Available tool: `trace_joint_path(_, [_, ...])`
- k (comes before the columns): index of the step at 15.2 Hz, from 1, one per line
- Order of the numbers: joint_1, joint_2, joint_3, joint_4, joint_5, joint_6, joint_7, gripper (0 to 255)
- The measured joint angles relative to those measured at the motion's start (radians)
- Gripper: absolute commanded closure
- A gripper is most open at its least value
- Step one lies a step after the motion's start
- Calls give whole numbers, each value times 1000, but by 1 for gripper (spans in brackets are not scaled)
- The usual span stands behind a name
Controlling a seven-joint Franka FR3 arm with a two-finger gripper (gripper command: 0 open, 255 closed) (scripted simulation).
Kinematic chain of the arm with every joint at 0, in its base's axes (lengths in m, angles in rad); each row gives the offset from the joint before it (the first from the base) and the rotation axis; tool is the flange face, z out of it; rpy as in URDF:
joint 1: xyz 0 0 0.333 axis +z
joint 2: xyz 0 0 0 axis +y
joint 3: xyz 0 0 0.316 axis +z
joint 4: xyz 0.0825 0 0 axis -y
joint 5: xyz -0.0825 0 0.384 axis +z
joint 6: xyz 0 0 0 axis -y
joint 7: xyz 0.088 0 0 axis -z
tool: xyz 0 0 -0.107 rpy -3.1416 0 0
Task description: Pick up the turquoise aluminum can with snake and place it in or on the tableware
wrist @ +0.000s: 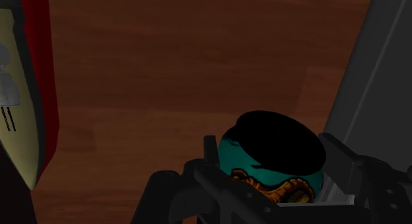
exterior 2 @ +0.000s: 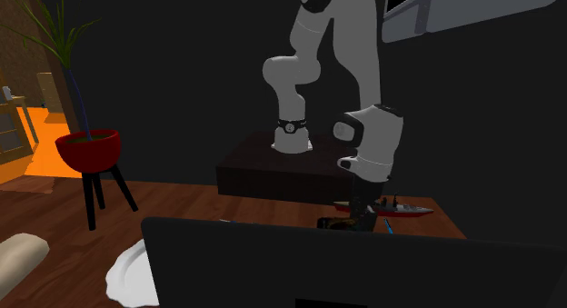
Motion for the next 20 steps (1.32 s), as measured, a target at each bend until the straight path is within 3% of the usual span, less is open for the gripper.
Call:
trace_joint_path(15, [-3,-220,3,-65,4,-154,-34,255])
trace_joint_path(20, [-84,-241,-19,-99,1,-126,-131,255])
